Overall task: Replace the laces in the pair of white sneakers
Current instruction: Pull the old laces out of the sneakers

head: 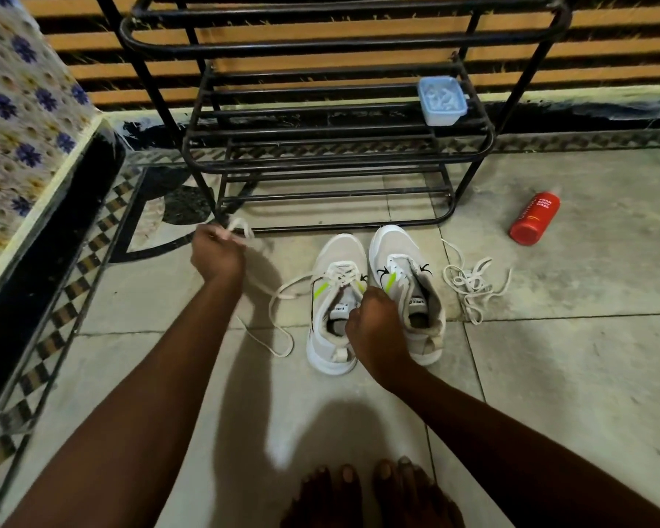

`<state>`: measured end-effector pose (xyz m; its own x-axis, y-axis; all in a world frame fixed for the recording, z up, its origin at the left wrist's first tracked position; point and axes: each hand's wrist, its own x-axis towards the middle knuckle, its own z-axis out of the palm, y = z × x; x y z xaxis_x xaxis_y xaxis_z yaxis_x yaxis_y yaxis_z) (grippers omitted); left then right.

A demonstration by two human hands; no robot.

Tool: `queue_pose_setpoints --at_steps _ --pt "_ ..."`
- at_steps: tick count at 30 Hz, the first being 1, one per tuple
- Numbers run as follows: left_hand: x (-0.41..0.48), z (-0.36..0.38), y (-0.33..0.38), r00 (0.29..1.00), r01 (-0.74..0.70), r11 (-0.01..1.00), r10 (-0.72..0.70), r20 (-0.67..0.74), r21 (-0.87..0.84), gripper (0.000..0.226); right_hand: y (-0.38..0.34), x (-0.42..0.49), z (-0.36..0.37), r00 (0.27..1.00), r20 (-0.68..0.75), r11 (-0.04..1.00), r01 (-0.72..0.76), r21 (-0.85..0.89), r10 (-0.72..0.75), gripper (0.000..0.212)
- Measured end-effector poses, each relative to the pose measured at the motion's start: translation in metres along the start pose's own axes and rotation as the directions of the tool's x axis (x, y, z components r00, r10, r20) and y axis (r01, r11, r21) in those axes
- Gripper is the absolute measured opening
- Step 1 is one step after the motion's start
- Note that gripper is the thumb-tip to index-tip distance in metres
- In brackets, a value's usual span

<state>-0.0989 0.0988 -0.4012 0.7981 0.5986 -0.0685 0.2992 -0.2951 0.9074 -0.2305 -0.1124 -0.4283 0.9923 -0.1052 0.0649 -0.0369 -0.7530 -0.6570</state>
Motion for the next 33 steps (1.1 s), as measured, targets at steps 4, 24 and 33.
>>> queue_pose_setpoints --at_steps 4,24,33 --pt "0.013 -0.016 -0.017 0.965 -0.101 0.994 0.085 0.250 0.052 0.013 -0.001 0.005 0.001 1.000 0.017 0.999 -0.027 0.023 0.026 0.011" --pt "-0.063 0.010 -0.045 0.328 -0.918 0.344 0.375 0.867 0.198 0.085 -0.010 0.074 -0.012 0.907 0.317 0.828 0.392 -0.400 -0.276 0.027" --pt "-0.082 0.010 -0.049 0.414 -0.900 0.305 0.379 0.828 0.310 0.090 -0.008 0.074 -0.013 0.976 -0.133 0.931 -0.115 0.346 0.170 0.014"
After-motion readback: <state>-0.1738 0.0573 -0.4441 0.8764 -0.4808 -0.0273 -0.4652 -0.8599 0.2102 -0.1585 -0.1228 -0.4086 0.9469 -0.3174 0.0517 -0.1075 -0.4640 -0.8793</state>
